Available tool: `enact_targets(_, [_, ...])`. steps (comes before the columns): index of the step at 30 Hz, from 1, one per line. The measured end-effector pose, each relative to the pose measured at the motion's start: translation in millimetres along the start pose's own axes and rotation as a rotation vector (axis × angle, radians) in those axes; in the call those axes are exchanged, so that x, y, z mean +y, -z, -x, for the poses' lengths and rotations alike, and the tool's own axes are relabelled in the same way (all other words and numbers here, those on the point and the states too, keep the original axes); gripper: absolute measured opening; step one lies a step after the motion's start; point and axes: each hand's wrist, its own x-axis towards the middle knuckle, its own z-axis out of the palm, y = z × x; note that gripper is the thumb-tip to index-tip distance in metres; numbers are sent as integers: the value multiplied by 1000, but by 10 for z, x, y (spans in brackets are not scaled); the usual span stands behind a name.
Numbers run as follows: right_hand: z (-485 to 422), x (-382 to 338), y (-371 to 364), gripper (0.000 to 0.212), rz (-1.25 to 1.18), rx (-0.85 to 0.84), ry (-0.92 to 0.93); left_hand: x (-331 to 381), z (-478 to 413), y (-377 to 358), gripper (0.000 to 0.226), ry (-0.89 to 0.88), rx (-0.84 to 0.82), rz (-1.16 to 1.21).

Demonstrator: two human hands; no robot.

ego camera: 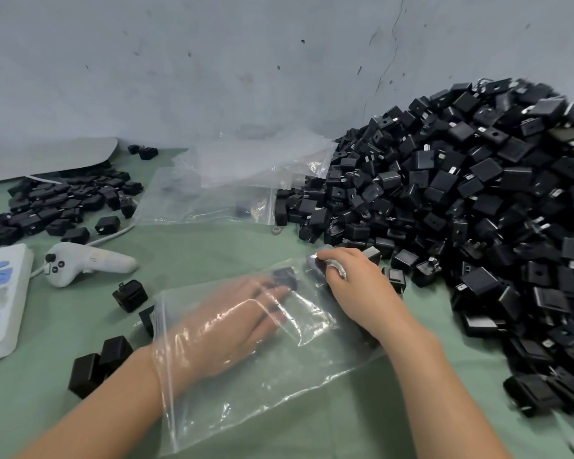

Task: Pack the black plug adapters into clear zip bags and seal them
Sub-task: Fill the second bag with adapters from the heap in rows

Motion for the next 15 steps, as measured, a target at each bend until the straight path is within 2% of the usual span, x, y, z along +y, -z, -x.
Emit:
enact_targets(3, [0, -2, -9, 35, -8, 0, -8, 3, -227, -116, 54, 147, -160, 5])
enact_targets(5, [1, -2, -18, 35, -2, 0, -12, 6, -319, -139, 57, 98, -156, -90])
enact_targets(7, [-2, -1, -20, 36, 3, 0, -13, 3, -334, -141, 70, 21, -121, -252])
enact_targets(9, [1, 1, -11, 37, 15, -8, -11, 53, -306, -99, 64, -24, -40, -340])
enact_targets(10, [7, 3, -4, 37, 23, -11, -8, 61, -314, -106, 58, -33, 6, -348])
enact_targets(13, [32, -13, 31, 36, 27, -18, 20, 40, -316, -110, 60, 4, -143, -245])
enact_targets(15, [51, -52, 49, 34, 20, -35, 68, -13, -200, -54, 50, -25, -81, -175])
